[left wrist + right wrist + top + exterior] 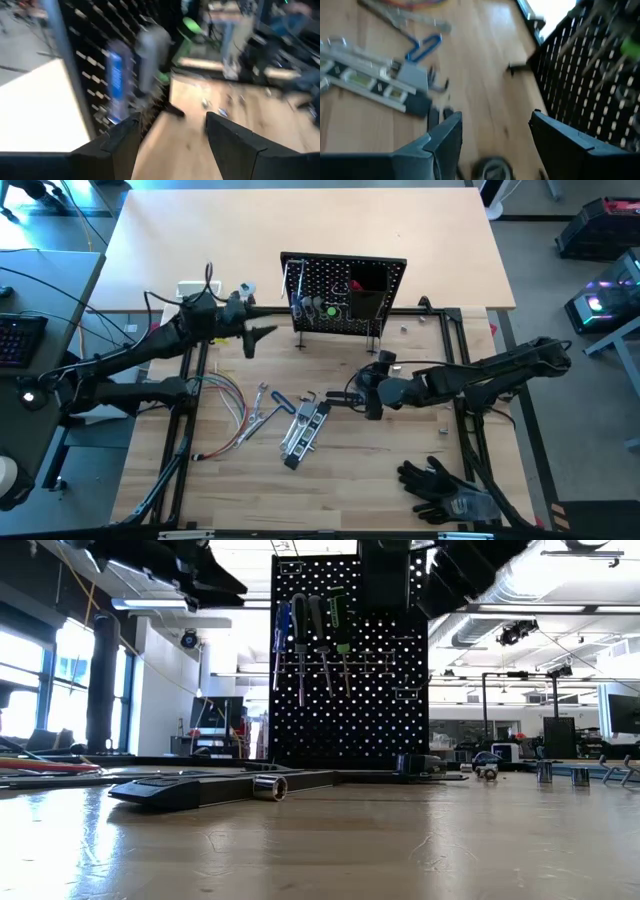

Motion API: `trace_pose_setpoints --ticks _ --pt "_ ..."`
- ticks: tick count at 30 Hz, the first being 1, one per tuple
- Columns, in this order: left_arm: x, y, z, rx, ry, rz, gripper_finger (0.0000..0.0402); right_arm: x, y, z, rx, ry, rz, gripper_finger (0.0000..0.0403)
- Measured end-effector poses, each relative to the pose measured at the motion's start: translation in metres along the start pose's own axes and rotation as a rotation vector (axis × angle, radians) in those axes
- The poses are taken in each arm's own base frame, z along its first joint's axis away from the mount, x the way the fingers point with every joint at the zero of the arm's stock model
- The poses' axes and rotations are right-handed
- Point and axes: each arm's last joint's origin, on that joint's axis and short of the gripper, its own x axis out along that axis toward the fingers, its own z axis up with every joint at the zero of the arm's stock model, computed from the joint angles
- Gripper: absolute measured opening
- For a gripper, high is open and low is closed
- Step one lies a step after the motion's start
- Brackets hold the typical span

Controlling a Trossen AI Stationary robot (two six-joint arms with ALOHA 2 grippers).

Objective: Hang tools onto peg board
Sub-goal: Hang the wrench on the peg board

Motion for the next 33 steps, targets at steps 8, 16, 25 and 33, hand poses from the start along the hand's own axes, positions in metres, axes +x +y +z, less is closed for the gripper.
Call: trace_pose_setpoints --ticks 8,16,25,33 --pt "0.004 -0.034 -0.017 0.02 0.188 -0.173 0.0214 -0.009 0.008 -0.023 0.037 0.197 0.009 0.0226" --pt "0.006 -0.066 -0.028 0.067 0.307 -0.298 0.0214 -0.022 0.022 -0.032 0.077 0.246 0.029 0.0226" --pt "-0.003 -0.093 -0.038 0.123 0.42 -0.305 0.0214 -0.03 0.035 -0.028 0.09 0.175 0.082 0.0226" --pt "-0.004 -0.11 -0.075 0.091 0.463 -0.333 0.0214 -0.02 0.042 -0.049 0.079 0.195 0.09 0.0226"
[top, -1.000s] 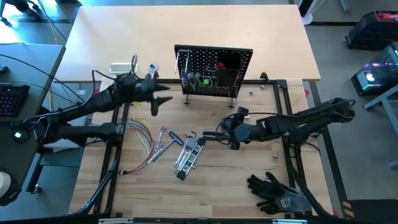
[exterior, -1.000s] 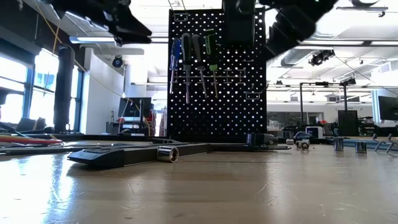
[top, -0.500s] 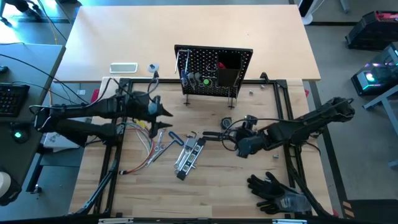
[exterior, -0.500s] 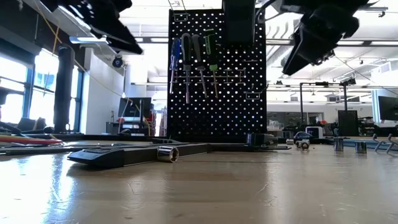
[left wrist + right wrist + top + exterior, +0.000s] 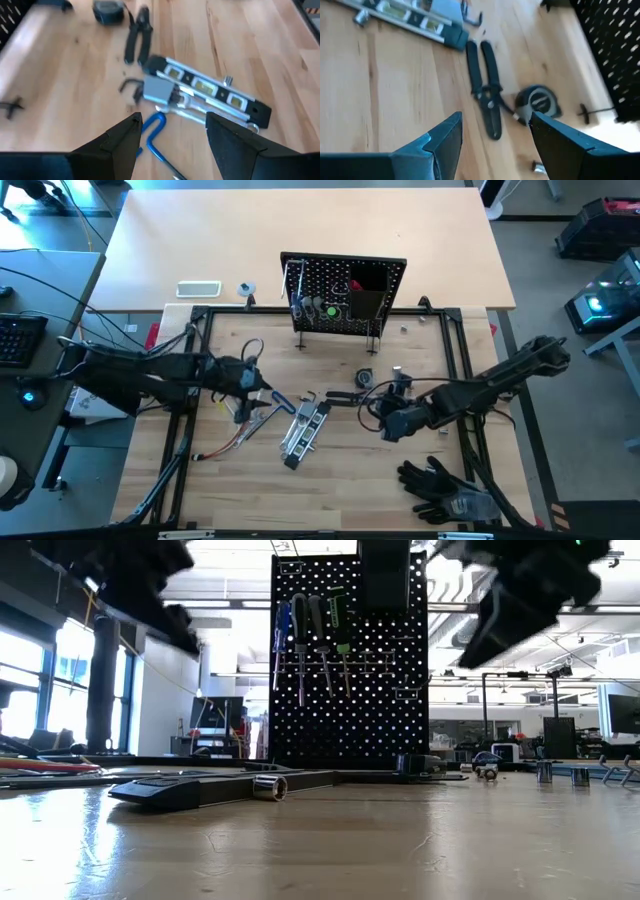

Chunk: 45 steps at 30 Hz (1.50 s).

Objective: Hang tools onto peg board
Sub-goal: Hang the wrench on the peg board

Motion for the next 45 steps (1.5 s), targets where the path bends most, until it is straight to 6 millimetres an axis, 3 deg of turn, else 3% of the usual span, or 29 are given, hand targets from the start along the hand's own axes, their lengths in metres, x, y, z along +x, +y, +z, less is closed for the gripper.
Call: trace_pose_setpoints --ticks 4,8,12,16,27,31,35,40,45 --pt "0.013 -0.001 -0.022 -0.057 0.022 -0.002 0.0214 0.02 0.003 -0.023 0.033 0.007 0.031 0.0226" --pt "0.02 0.002 -0.038 -0.142 0.051 0.104 0.0214 0.032 0.008 -0.033 0.068 -0.078 0.102 0.0226" --pt "0.021 0.006 -0.048 -0.255 0.094 0.24 0.0214 0.035 0.009 -0.028 0.04 -0.178 0.128 0.0226" --pt "0.026 0.004 -0.054 -0.358 0.137 0.262 0.0214 0.038 0.003 -0.02 -0.004 -0.226 0.108 0.0226" --pt "0.063 -0.004 -0.082 -0.506 0.368 0.451 0.0214 0.043 -0.007 -0.01 -0.06 -0.273 0.125 0.0226" --pt "0.074 -0.005 -0.086 -0.52 0.407 0.447 0.0206 0.043 -0.007 -0.01 -0.067 -0.272 0.13 0.0226" --pt "0.081 -0.006 -0.087 -0.496 0.43 0.404 0.0156 0.044 -0.007 -0.01 -0.068 -0.276 0.13 0.0226" --pt "0.083 -0.008 -0.084 -0.421 0.443 0.333 0.0029 0.043 -0.007 -0.009 -0.068 -0.292 0.131 0.0226" --pt "0.083 -0.009 -0.074 -0.345 0.393 0.279 0.0019 0.043 -0.007 -0.007 -0.07 -0.308 0.132 0.0226"
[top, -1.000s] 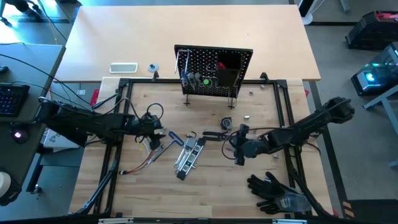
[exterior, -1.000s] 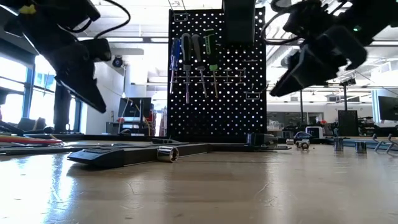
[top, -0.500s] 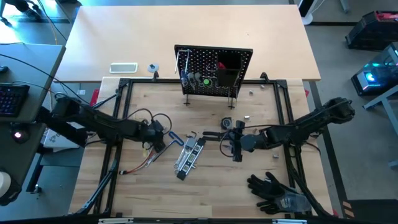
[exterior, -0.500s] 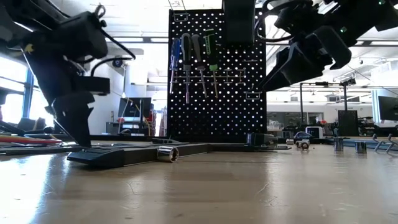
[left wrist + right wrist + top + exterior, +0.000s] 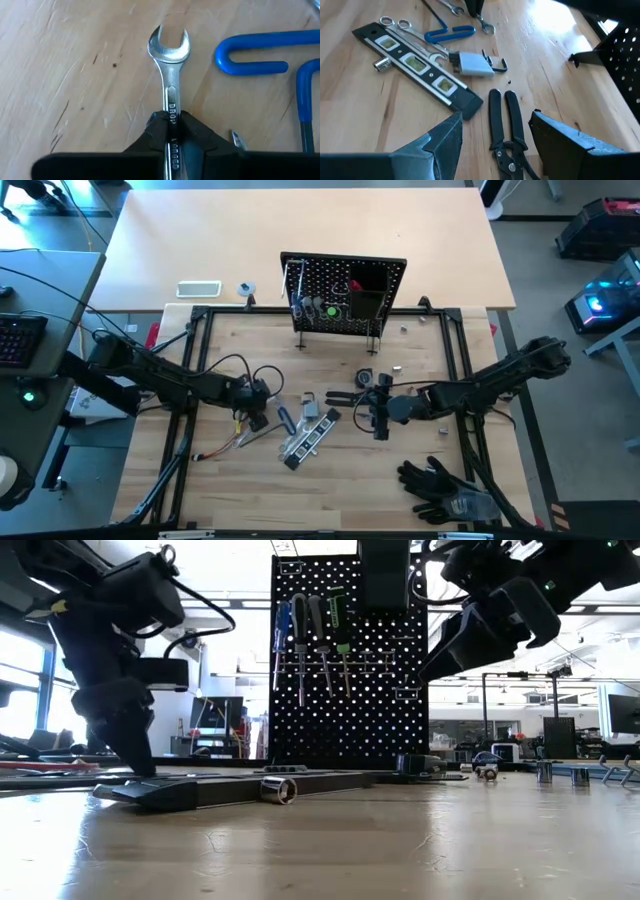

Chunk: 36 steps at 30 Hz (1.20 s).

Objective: Hang tools onto peg board
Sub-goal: Hang the wrench on the peg board

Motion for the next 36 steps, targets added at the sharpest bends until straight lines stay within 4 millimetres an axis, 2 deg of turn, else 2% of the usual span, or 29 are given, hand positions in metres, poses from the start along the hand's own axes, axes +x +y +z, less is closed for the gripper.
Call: trace_pose_setpoints --ticks 13,18,22,26,31,36 --pt "-0.021 -0.01 0.039 0.168 -0.151 -0.031 0.0016 0.001 -0.004 0.018 0.017 -0.173 0.047 0.0226" --pt "-0.029 -0.013 0.054 0.215 -0.201 -0.04 0.0016 0.01 -0.005 0.023 -0.031 -0.242 0.084 0.0226" --pt "-0.035 -0.013 0.066 0.243 -0.219 -0.086 0.0016 0.027 0.002 0.026 -0.194 -0.249 0.081 0.0226" --pt "-0.04 -0.009 0.077 0.253 -0.227 -0.155 0.0016 0.049 0.011 0.039 -0.399 -0.238 0.053 0.0226" --pt "-0.045 -0.001 0.09 0.234 -0.234 -0.246 0.0016 0.076 0.021 0.059 -0.642 -0.153 -0.103 0.0226" --pt "-0.05 0.005 0.102 0.209 -0.252 -0.314 0.0016 0.099 0.026 0.078 -0.739 -0.044 -0.144 0.0226"
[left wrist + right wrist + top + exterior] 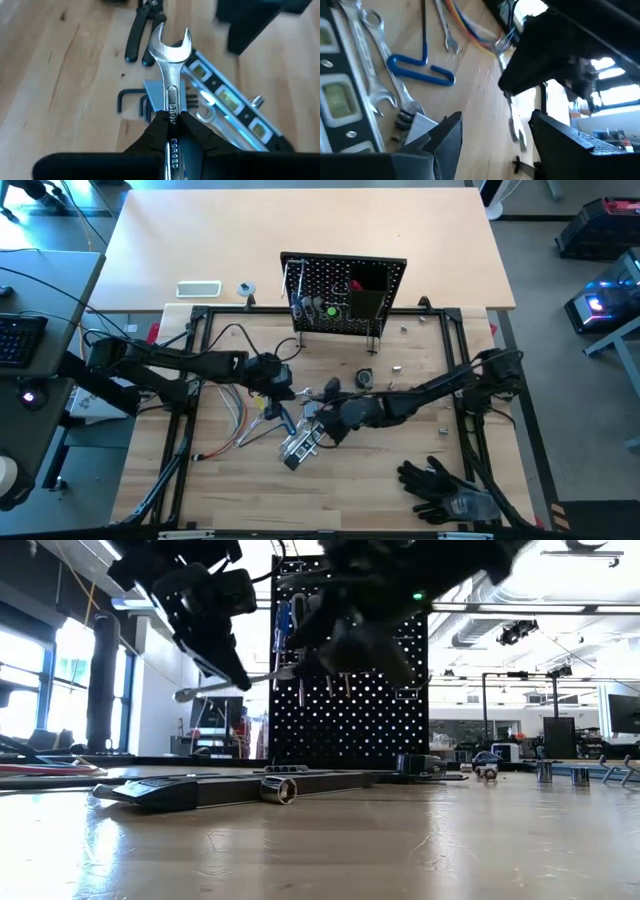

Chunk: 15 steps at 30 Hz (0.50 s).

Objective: Hang tools onto peg board
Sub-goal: Hang the wrench on the peg board

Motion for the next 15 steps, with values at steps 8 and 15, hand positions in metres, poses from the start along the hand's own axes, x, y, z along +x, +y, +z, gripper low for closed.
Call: trace_pose_setpoints --ticks 8,15 --pt "-0.002 0.002 0.005 0.001 -0.011 -0.045 0.0016 0.025 -0.006 0.011 -0.079 0.133 -0.049 0.0226" --pt "-0.003 0.001 0.006 -0.005 -0.021 -0.091 0.0016 0.033 -0.014 0.009 -0.072 0.151 -0.07 0.0179"
